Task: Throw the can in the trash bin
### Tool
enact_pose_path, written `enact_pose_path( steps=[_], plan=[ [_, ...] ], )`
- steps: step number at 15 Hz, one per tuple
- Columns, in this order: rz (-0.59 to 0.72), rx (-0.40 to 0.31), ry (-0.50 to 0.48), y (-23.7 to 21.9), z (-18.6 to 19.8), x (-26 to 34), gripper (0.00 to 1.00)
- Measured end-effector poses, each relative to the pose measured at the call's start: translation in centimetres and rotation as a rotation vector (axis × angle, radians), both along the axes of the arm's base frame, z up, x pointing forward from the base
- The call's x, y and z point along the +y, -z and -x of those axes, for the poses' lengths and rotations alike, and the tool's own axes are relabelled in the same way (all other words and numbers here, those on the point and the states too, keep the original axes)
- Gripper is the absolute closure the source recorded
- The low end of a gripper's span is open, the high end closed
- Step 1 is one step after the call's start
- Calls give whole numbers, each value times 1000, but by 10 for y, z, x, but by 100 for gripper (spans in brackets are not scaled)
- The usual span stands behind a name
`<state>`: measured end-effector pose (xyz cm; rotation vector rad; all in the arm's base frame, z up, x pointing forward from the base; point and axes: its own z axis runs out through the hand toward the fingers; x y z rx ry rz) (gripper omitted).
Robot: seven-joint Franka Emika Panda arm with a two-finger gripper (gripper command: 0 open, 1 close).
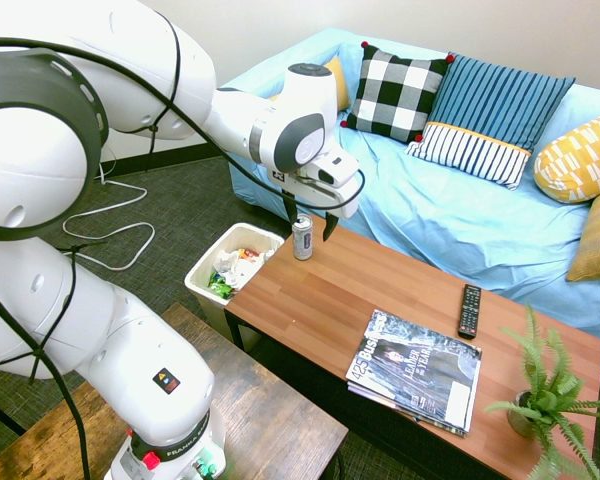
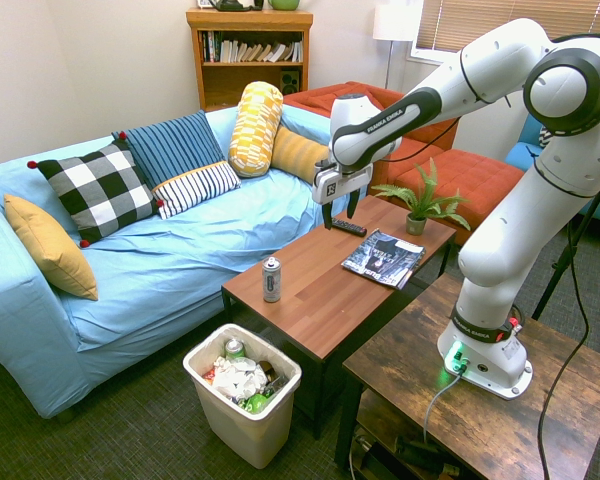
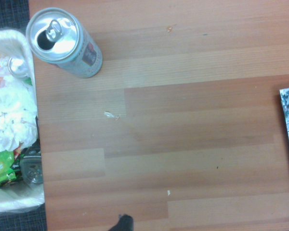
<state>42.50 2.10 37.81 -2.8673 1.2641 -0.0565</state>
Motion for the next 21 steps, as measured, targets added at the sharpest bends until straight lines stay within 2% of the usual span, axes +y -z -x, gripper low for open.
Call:
enact_pose_path(
  steps=[6, 11, 16, 21],
  plan=[
    [-11, -39, -25, 4, -17, 21, 0],
    [-19, -82, -31, 22, -65, 76, 0],
    [0, -57, 10, 59, -111, 114, 0],
    [32, -32, 58, 93, -131, 133, 0]
  ],
)
